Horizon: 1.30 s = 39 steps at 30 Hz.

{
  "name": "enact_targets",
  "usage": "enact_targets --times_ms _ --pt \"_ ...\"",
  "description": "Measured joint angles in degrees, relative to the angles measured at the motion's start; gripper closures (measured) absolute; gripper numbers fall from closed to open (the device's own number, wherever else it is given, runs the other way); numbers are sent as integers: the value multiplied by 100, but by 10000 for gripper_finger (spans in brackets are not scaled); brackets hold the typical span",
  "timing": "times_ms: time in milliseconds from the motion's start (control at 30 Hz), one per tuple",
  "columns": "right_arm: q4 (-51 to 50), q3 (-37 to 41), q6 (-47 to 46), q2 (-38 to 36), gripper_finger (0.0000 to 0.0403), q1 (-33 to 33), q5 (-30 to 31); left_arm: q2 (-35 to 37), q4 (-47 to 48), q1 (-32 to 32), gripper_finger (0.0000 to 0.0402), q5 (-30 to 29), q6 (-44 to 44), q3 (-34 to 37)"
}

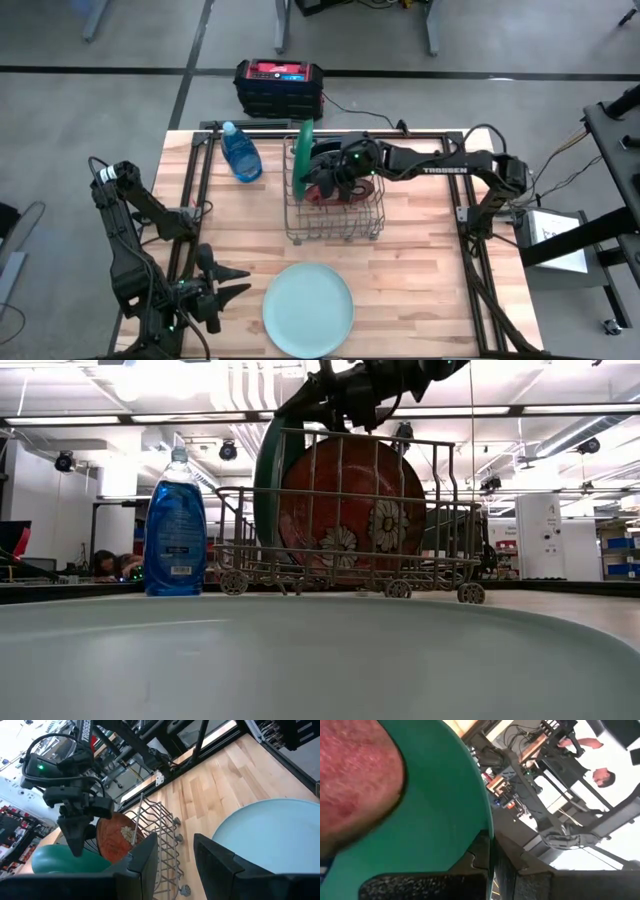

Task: Sort dishes
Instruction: Put the green plate into the gray dishwasher rack

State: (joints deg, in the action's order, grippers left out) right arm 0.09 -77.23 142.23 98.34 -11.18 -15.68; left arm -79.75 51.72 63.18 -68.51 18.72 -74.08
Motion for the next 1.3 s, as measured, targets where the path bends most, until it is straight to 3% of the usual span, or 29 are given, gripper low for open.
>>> enact_targets --times_ms 267,967,1300 --pt "20 2 -590 5 401 15 5 0 26 0 285 2 0 0" --pt "69 13 -878 3 311 17 19 0 24 0 285 4 0 0" --pt "527 22 -1340 -25 293 6 20 0 37 0 285 9 0 0"
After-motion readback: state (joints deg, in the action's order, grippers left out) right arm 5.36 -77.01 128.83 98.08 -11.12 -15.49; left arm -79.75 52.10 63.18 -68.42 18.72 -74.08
